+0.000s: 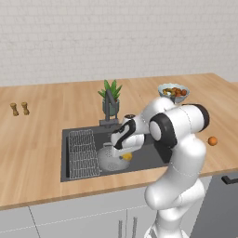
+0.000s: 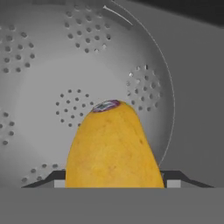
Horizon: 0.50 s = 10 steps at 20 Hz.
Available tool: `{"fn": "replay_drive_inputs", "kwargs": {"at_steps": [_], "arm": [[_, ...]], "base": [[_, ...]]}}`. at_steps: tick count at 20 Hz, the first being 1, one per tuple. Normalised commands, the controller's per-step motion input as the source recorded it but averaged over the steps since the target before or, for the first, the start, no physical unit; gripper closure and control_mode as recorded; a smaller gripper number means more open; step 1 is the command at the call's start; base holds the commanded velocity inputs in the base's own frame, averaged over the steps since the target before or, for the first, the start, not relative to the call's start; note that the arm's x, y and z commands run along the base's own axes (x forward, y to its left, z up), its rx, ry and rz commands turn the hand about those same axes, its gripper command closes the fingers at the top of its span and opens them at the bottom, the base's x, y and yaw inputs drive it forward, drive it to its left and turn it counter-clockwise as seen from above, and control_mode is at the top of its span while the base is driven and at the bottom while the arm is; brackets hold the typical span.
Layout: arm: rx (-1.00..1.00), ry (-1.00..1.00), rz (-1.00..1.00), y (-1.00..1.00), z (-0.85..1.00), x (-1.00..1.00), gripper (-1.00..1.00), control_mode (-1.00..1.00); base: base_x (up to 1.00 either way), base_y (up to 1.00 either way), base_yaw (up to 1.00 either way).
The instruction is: Put the colander in the sink, put the mango, tangerine in the colander, and turn on the sink faucet and pour water over the colander.
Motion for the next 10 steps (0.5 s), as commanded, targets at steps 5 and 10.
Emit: {"fn": "replay_drive_inputs", "kwargs": {"at_steps": [5, 10], "arm": [[0.00, 0.00, 0.00, 0.00, -0.30, 0.24, 1.00, -1.00], [0.00, 0.00, 0.00, 0.03, -0.28, 0.17, 1.00, -1.00]], "base": [[0.00, 0.00, 0.00], [0.00, 0.00, 0.00]]}}
